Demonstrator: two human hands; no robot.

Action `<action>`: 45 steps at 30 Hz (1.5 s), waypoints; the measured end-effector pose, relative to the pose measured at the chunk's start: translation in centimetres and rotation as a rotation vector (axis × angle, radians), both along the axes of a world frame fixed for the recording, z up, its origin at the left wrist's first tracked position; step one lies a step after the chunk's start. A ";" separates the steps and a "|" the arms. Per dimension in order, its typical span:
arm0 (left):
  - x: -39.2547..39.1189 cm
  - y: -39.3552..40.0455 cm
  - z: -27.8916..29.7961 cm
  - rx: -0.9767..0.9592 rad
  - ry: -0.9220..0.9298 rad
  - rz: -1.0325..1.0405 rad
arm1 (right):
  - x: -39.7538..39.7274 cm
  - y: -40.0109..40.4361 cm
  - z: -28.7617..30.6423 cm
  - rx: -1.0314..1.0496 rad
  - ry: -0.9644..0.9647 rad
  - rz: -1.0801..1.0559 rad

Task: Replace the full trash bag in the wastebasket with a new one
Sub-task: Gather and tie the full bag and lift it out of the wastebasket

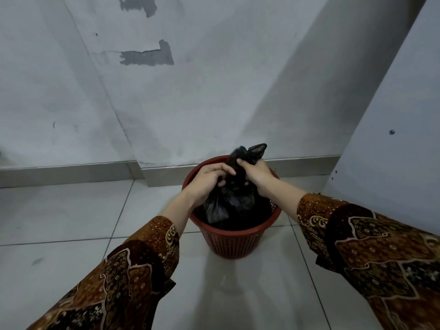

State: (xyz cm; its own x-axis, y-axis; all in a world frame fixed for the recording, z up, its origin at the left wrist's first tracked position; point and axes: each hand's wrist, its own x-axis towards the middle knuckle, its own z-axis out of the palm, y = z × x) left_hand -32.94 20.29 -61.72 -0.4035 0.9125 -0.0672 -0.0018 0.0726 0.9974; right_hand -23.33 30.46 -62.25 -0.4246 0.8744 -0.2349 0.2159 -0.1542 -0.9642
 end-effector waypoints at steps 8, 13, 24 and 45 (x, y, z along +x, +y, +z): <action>0.7 0.1 -0.6 0.002 0.040 0.018 | 1.6 -1.3 0.9 0.504 -0.208 0.473; 0.6 0.1 -0.4 0.087 -0.077 0.070 | 1.5 -1.1 1.0 0.282 -0.173 0.439; 0.4 0.3 0.9 0.015 -0.151 -0.005 | 2.0 -0.6 1.6 -0.042 0.125 0.286; -0.8 -1.2 1.2 -0.127 0.336 0.068 | 1.0 -1.1 2.2 0.103 0.047 0.477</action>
